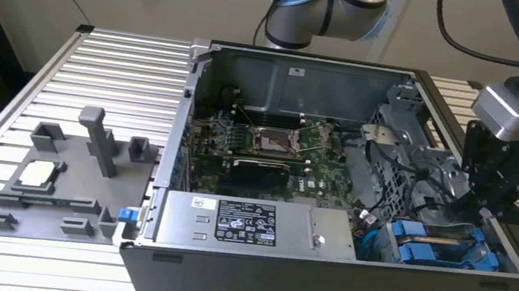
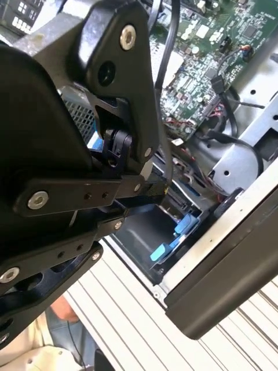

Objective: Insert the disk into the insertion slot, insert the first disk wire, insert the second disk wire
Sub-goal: 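Insert the first disk wire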

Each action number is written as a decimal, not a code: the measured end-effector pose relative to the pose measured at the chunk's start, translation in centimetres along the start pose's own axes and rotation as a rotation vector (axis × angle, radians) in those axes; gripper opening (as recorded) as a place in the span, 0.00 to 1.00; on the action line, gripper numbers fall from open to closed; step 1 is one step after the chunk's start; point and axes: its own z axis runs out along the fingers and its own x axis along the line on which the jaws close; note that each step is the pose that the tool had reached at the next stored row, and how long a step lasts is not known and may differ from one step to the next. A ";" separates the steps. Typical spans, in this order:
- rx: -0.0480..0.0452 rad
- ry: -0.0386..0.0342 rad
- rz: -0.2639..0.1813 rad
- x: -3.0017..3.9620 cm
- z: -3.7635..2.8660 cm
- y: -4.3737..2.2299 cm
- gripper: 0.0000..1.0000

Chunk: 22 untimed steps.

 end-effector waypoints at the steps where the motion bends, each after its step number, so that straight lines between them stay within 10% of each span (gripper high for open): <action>1: 0.0028 0.0000 0.001 0.05 0.05 0.02 0.19; 5: 0.0177 0.0025 0.013 0.06 0.34 0.03 0.19; 22: 0.0247 0.0066 0.050 0.03 1.42 0.09 0.19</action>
